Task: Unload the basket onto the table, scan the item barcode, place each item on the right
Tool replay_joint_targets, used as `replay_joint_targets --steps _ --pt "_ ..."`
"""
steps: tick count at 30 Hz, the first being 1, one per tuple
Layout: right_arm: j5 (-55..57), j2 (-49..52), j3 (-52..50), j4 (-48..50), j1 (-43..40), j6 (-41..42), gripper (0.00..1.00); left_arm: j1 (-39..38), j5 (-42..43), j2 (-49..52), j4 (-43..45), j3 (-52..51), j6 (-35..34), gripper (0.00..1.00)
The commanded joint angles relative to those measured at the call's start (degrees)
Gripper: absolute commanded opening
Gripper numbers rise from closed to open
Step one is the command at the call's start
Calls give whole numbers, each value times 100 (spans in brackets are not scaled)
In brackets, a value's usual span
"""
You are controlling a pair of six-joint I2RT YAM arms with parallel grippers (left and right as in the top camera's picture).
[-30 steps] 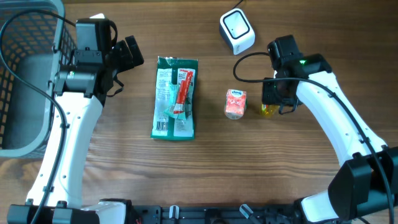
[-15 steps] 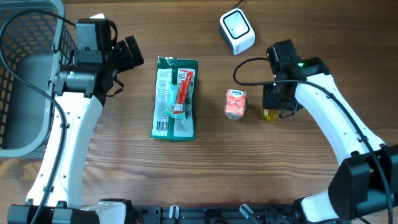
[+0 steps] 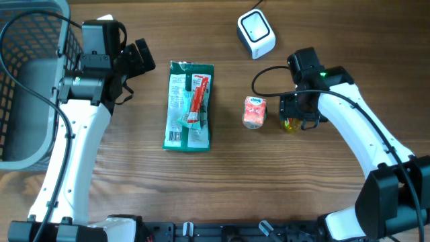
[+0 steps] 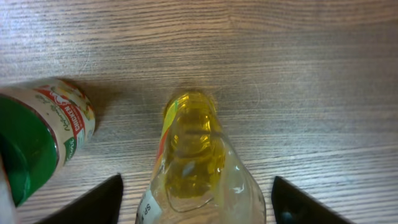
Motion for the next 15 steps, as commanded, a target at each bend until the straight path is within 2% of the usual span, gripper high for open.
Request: replay_joint_targets --steps 1,5,9,15 --pt "-4 -92 -37 42 -11 26 86 20 -55 -15 13 70 133 100" --pt "-7 -92 -37 44 -13 33 100 20 -55 -15 13 70 133 100" --pt "-2 -96 74 57 -13 24 100 20 -55 -15 13 70 133 100" --pt "-4 -96 1357 -719 -11 22 100 20 -55 -15 13 70 133 100"
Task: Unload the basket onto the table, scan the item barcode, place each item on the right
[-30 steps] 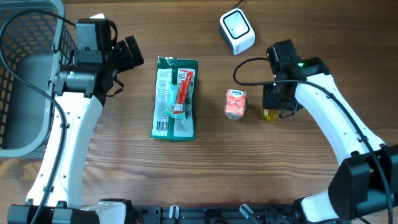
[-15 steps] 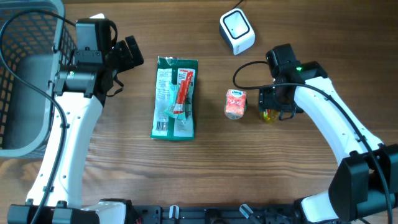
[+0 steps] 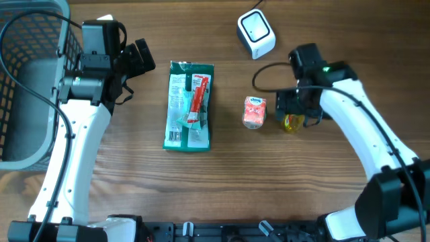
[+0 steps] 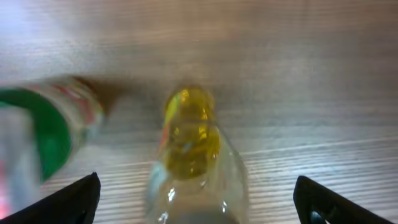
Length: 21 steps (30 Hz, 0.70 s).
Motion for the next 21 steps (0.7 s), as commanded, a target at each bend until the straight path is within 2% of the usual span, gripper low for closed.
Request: replay_joint_targets --steps 1,5,7,10,13,18,21 --pt "-7 -96 1259 -428 -11 9 100 20 -55 -15 15 70 133 100" --pt "-315 -107 1803 -780 -11 7 100 20 -55 -15 15 70 133 100" --pt "-1012 -105 1818 -791 -7 -7 98 20 -55 -15 15 70 133 100" --pt "-1633 -105 1711 -723 -4 13 88 20 -55 -15 15 70 133 100" --pt "-1797 -105 1617 -651 57 74 69 22 -55 -15 15 70 133 100" --pt "-1790 -105 1399 -317 367 225 55 20 -55 -15 15 70 133 100" --pt "-1576 -105 1257 -155 573 592 44 20 -55 -15 15 70 133 100"
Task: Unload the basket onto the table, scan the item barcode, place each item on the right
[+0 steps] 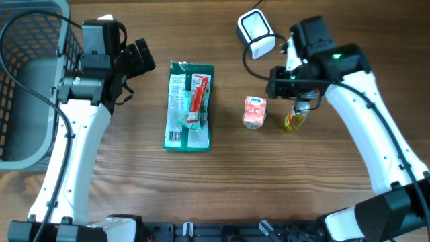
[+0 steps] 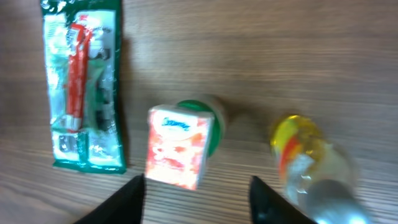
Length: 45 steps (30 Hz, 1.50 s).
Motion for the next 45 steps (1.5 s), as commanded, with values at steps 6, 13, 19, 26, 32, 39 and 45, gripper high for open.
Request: replay_joint_targets --steps 6,13,19,26,32,39,45 --pt "234 -28 -680 629 474 879 40 20 -55 -15 15 70 133 100" --pt "234 -26 -1226 1189 503 1008 41 20 -55 -15 15 70 133 100" --pt "236 -17 -1373 1373 503 1008 41 20 -55 -15 15 70 133 100" --pt "234 44 -1373 1331 509 1025 40 20 -55 -15 15 70 133 100" --pt "229 153 -1375 1311 509 1025 40 20 -55 -15 15 70 133 100" --pt "160 393 -1375 1292 509 1023 39 20 -55 -15 15 70 133 100" --pt "144 535 -1375 1294 509 1023 35 20 -55 -15 15 70 133 100"
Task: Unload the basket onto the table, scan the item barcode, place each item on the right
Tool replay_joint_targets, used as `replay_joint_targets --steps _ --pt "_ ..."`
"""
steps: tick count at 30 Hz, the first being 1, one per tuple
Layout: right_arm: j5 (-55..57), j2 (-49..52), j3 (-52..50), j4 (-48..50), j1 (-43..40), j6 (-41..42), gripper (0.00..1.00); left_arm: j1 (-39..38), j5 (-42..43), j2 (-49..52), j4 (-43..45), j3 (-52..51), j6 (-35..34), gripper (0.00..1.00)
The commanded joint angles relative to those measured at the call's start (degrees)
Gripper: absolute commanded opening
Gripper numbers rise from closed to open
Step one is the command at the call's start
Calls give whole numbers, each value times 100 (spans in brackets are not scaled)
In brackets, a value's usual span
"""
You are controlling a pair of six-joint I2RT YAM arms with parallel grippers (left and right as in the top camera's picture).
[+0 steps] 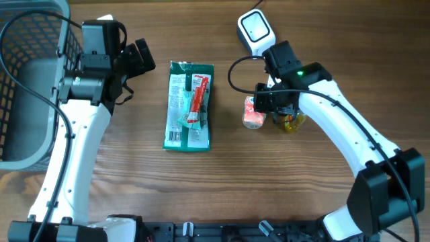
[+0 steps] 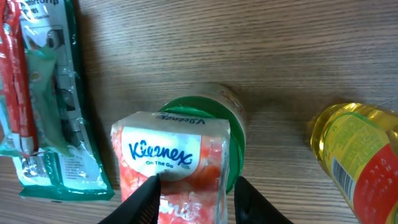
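Observation:
A pink-and-white Kleenex tissue pack (image 2: pixel 171 155) lies on top of a green-lidded can (image 2: pixel 235 134), just right of the table's middle (image 1: pixel 250 115). My right gripper (image 2: pixel 199 202) hangs low over the pack, open, with one dark finger (image 2: pixel 142 200) at each side of it. The white barcode scanner (image 1: pixel 255 31) stands at the back, beyond the right arm. My left gripper (image 1: pixel 142 58) is held still at the far left, its jaws apart and nothing in them.
A bottle of yellow oil (image 2: pixel 357 155) lies just right of the can. A flat green toothbrush packet (image 1: pixel 189 105) lies to the left of the pack. A grey wire basket (image 1: pixel 27 81) fills the left edge of the table.
My right gripper was high up with the pack, can and bottle far below. Now it is low over the tissue pack, fingers on either side. The left arm has not moved.
My right gripper stood open around the lying oil bottle, beside the can. Then it was a little higher with the fingers wider apart. Then it was high above the table, the bottle left lying. Now it sits low over the tissue pack.

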Motion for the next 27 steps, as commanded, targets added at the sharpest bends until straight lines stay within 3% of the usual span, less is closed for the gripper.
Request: replay_joint_targets --steps 1,24,25,27 --pt "11 140 -52 -11 42 55 34 20 -55 -15 15 70 133 100" --pt "11 144 -413 262 39 55 34 20 -55 -15 15 70 133 100" --pt "11 144 -452 313 39 52 30 20 -55 -15 15 70 133 100" --pt "11 140 -457 319 39 55 12 20 -55 -15 15 70 133 100"
